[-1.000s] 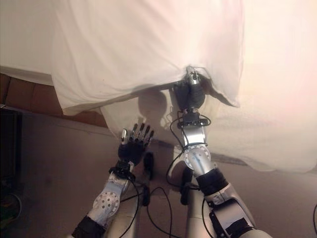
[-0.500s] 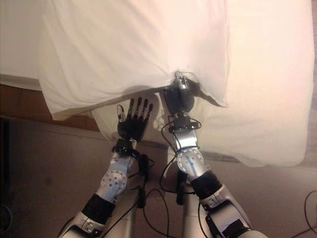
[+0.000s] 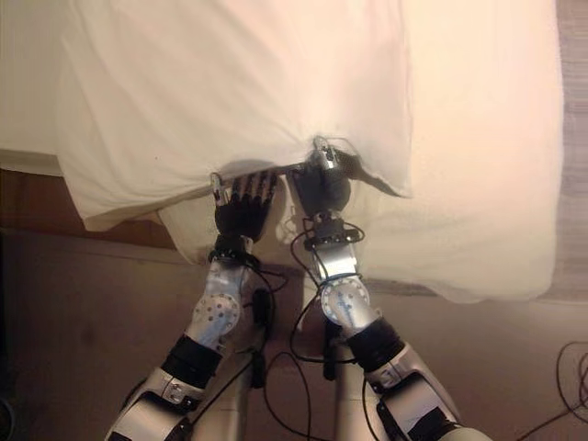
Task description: Make the bed
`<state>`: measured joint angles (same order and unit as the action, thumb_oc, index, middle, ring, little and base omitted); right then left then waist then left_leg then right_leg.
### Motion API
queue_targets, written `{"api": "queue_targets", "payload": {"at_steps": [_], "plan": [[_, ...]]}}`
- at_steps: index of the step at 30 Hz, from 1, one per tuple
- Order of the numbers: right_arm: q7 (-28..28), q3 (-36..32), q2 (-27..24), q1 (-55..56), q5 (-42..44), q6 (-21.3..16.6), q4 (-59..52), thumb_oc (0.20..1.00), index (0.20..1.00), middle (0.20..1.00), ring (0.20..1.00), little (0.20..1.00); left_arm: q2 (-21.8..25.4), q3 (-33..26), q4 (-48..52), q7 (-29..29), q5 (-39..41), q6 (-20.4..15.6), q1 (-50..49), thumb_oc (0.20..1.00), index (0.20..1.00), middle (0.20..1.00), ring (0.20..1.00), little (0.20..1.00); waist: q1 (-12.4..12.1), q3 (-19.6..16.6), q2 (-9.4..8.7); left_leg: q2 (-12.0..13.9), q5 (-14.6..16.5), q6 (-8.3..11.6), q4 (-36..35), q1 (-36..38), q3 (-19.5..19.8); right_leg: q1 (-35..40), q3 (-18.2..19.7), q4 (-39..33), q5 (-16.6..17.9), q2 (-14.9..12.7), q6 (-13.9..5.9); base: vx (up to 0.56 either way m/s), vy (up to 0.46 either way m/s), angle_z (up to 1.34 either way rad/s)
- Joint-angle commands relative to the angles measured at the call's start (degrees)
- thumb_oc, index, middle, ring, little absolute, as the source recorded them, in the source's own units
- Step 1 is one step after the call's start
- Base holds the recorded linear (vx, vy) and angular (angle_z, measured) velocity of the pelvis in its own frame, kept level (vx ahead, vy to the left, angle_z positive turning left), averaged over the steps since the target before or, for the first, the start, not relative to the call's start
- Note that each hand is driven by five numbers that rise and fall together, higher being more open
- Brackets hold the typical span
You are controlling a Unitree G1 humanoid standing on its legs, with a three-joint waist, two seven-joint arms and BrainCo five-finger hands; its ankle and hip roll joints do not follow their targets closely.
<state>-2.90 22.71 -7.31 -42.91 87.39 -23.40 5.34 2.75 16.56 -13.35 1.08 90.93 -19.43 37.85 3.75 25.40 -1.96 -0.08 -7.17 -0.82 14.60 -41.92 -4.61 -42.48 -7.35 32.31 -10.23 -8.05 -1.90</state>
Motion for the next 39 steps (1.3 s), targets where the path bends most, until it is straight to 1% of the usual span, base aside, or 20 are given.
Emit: {"api": "queue_targets", "payload": {"at_steps": [1, 2, 3, 6, 8, 9, 10, 11, 13, 14, 15, 16, 17, 18, 19, 20, 25, 29, 34, 39], "plan": [[-5.03, 0.43, 3.35, 1.38, -1.97, -1.27, -6.44, 0.200, 0.200, 0.200, 0.200, 0.200, -3.41, -0.45, -4.86, 0.79, 0.33, -1.72, 3.20, 1.000, 1.000, 1.000, 1.000, 1.000, 0.62, -5.07, 0.93, -1.18, 9.05, -1.23, 4.96, 0.87, -1.60, -1.26, 1.59, -8.83, 10.88, 2.26, -3.16, 0.08, 0.003, -0.03], [-4.79, 0.59, 3.25, 1.62, -1.96, -1.26, -6.60, 0.200, 0.200, 0.200, 0.200, 0.200, -3.61, -0.64, -5.44, 1.56, 0.73, -2.16, 3.12, 1.000, 1.000, 1.000, 1.000, 1.000, 0.60, -5.22, 1.06, -1.17, 10.31, -0.89, 4.84, 1.71, -1.13, -0.67, 1.90, -8.54, 9.65, 2.43, -3.66, 0.00, 0.008, -0.05], [-4.72, 0.66, 3.13, 1.70, -1.95, -1.17, -6.75, 0.200, 0.200, 0.200, 0.200, 0.200, -3.90, -1.12, -6.14, 2.50, 0.78, -2.82, 3.63, 1.000, 1.000, 1.000, 1.000, 1.000, 0.77, -4.88, 1.02, -1.20, 9.10, -1.22, 5.03, 0.97, -1.56, -1.18, 1.64, -8.71, 10.83, 2.21, -3.23, -0.01, 0.009, -0.06], [-4.39, 0.83, 2.92, 2.03, -2.04, -1.11, -6.91, 0.200, 0.200, 0.200, 0.200, 0.200, -4.15, -1.71, -7.00, 3.51, 0.82, -3.28, 4.42, 1.000, 1.000, 1.000, 1.000, 1.000, 0.86, -5.01, 1.08, -1.16, 8.98, -1.16, 4.98, 0.79, -1.65, -1.39, 1.68, -8.77, 10.96, 2.06, -3.30, -0.03, 0.005, -0.03], [-4.50, 0.86, 2.70, 2.15, -1.94, -0.78, -6.65, 0.200, 0.200, 0.200, 0.200, 0.200, -4.25, -2.68, -7.34, 3.51, 0.56, -3.64, 5.27, 1.000, 1.000, 1.000, 1.000, 1.000, 0.98, -5.04, 0.96, -1.09, 9.08, -1.15, 5.34, 0.57, -1.62, -1.50, 1.72, -8.59, 10.99, 2.13, -3.20, 0.03, -0.004, 0.01], [-4.57, 0.80, 2.68, 2.33, -1.91, -0.77, -6.68, 0.200, 0.200, 0.200, 0.200, 0.200, -4.27, -2.87, -7.24, 3.43, 0.45, -3.70, 5.42, 1.000, 1.000, 1.000, 1.000, 1.000, 0.98, -5.30, 1.09, -1.02, 10.38, -0.80, 5.46, 1.14, -1.17, -1.00, 1.99, -8.32, 9.81, 2.30, -3.62, 0.00, 0.000, 0.00], [-4.56, 0.86, 2.64, 2.58, -1.91, -0.71, -6.72, 0.200, 0.200, 0.200, 0.200, 0.200, -4.35, -3.08, -7.23, 3.37, 0.59, -3.92, 5.78, 1.000, 1.000, 1.000, 1.000, 1.000, 1.08, -5.08, 0.98, -0.97, 9.21, -1.06, 5.52, 0.51, -1.66, -1.49, 1.65, -8.52, 10.81, 2.14, -3.18, 0.00, 0.000, 0.00], [-4.56, 0.87, 2.60, 2.57, -1.88, -0.65, -6.61, 0.200, 0.200, 0.200, 0.200, 0.200, -4.31, -3.40, -7.04, 3.25, 0.47, -4.42, 6.32, 1.000, 1.000, 1.000, 1.000, 1.000, 1.12, -5.09, 0.97, -0.96, 9.22, -1.02, 5.51, 0.54, -1.69, -1.49, 1.62, -8.53, 10.83, 2.16, -3.17, -0.09, -0.004, -0.01], [-4.62, 0.93, 2.49, 2.80, -1.74, -0.55, -6.49, 0.200, 0.200, 0.200, 0.200, 0.200, -4.04, -3.84, -6.84, 3.38, 0.30, -5.01, 7.16, 1.000, 1.000, 1.000, 1.000, 1.000, 1.19, -5.42, 1.05, -0.86, 10.45, -0.61, 5.62, 1.12, -1.34, -1.02, 2.02, -8.29, 9.77, 2.33, -3.64, 0.06, 0.003, -0.02], [-4.62, 1.00, 2.44, 2.91, -1.73, -0.36, -6.34, 0.200, 0.200, 0.200, 0.200, 0.200, -3.91, -4.00, -6.78, 3.44, 0.42, -5.38, 7.82, 1.000, 1.000, 1.000, 1.000, 1.000, 1.22, -5.53, 1.02, -0.85, 10.48, -0.58, 5.63, 1.12, -1.34, -0.99, 2.05, -8.31, 9.75, 2.32, -3.64, 0.00, 0.000, 0.00], [-4.65, 1.01, 2.41, 2.86, -1.73, -0.36, -6.36, 0.200, 0.200, 0.200, 0.200, 0.200, -3.90, -4.03, -6.80, 3.41, 0.43, -5.39, 7.91, 1.000, 1.000, 1.000, 1.000, 1.000, 1.30, -5.22, 0.92, -0.84, 9.30, -0.91, 5.74, 0.46, -1.82, -1.52, 1.73, -8.46, 10.83, 2.13, -3.21, 0.00, 0.000, 0.00], [-4.60, 0.92, 2.45, 2.85, -1.74, -0.39, -6.24, 0.200, 0.200, 0.200, 0.200, 0.200, -3.79, -4.07, -6.94, 3.52, 0.34, -5.64, 8.54, 1.000, 1.000, 1.000, 1.000, 1.000, 1.31, -5.57, 1.01, -0.82, 10.50, -0.57, 5.70, 1.09, -1.38, -0.98, 2.07, -8.29, 9.78, 2.33, -3.65, -0.08, 0.004, 0.02], [-4.66, 0.94, 2.49, 2.87, -1.66, -0.31, -5.90, 0.200, 0.200, 0.200, 0.200, 0.200, -3.17, -4.55, -7.02, 3.73, 0.14, -6.25, 10.38, 1.000, 1.000, 1.000, 1.000, 1.000, 1.47, -5.43, 0.83, -0.74, 9.43, -0.91, 5.99, 0.35, -1.89, -1.61, 1.72, -8.30, 10.85, 2.17, -3.24, 0.06, 0.009, 0.01], [-4.75, 0.92, 2.54, 2.95, -1.56, -0.21, -5.69, 0.200, 0.200, 0.200, 0.200, 0.200, -2.93, -4.89, -7.38, 3.84, -0.12, -6.52, 11.06, 1.000, 1.000, 1.000, 1.000, 1.000, 1.46, -5.83, 0.88, -0.71, 10.61, -0.56, 6.03, 0.87, -1.43, -1.17, 2.10, -8.10, 9.80, 2.43, -3.66, 0.00, 0.000, 0.00], [-4.81, 0.96, 2.51, 2.98, -1.42, -0.17, -5.50, 0.200, 0.200, 0.200, 0.200, 0.200, -2.70, -5.18, -7.66, 3.94, -0.15, -6.83, 11.93, 1.000, 1.000, 1.000, 1.000, 1.000, 1.55, -5.94, 0.82, -0.64, 10.71, -0.55, 6.06, 0.87, -1.44, -1.13, 2.15, -8.12, 9.73, 2.47, -3.64, 0.00, 0.000, 0.00], [-4.86, 0.97, 2.47, 2.91, -1.40, -0.17, -5.50, 0.200, 0.200, 0.200, 0.200, 0.200, -2.68, -5.24, -7.73, 3.90, -0.14, -6.83, 12.07, 1.000, 1.000, 1.000, 1.000, 1.000, 1.63, -5.61, 0.71, -0.63, 9.55, -0.87, 6.18, 0.22, -1.94, -1.64, 1.81, -8.26, 10.79, 2.28, -3.20, -0.08, 0.000, -0.03], [-5.01, 0.74, 1.83, 3.19, -1.52, -0.03, -5.40, 0.200, 0.200, 0.200, 0.200, 0.200, -0.67, -6.65, -7.51, 4.23, -1.35, -8.23, 14.86, 1.000, 1.000, 1.000, 1.000, 1.000, 1.91, -6.06, 0.54, -0.52, 9.52, -0.80, 6.08, 0.17, -2.09, -1.75, 1.97, -8.51, 10.96, 2.37, -3.30, -0.02, 0.000, 0.00], [-4.88, 0.47, 0.92, 3.72, -1.62, 0.10, -5.63, 0.200, 0.200, 0.200, 0.200, 0.200, 2.34, -8.26, -6.18, 5.32, -3.05, -10.00, 16.64, 1.000, 1.000, 1.000, 1.000, 1.000, 1.98, -6.29, 0.70, -0.37, 9.61, -0.71, 6.29, 0.18, -2.26, -1.73, 2.05, -8.44, 10.94, 2.46, -3.36, 0.00, 0.000, 0.00], [-4.64, 0.08, -0.30, 4.72, -1.62, 0.40, -5.74, 0.200, 0.200, 0.200, 0.200, 0.200, 7.31, -11.02, -8.21, 7.95, -5.76, -11.12, 18.39, 1.000, 1.000, 1.000, 1.000, 1.000, 2.06, -6.43, 0.93, -0.30, 9.66, -0.61, 6.47, 0.22, -2.33, -1.54, 2.06, -8.41, 10.84, 2.47, -3.39, 0.00, 0.000, 0.00], [-3.73, -0.76, -2.32, 6.95, -2.62, 0.52, -7.20, 0.200, 0.200, 0.200, 0.200, 0.200, 14.33, -14.46, -11.33, 11.99, -10.47, -11.37, 18.57, 1.000, 1.000, 1.000, 1.000, 1.000, 1.80, -6.48, 1.41, -0.27, 9.62, -0.43, 6.51, 0.39, -2.29, -1.26, 1.91, -8.49, 10.75, 2.32, -3.46, 0.00, 0.000, 0.00]]}}
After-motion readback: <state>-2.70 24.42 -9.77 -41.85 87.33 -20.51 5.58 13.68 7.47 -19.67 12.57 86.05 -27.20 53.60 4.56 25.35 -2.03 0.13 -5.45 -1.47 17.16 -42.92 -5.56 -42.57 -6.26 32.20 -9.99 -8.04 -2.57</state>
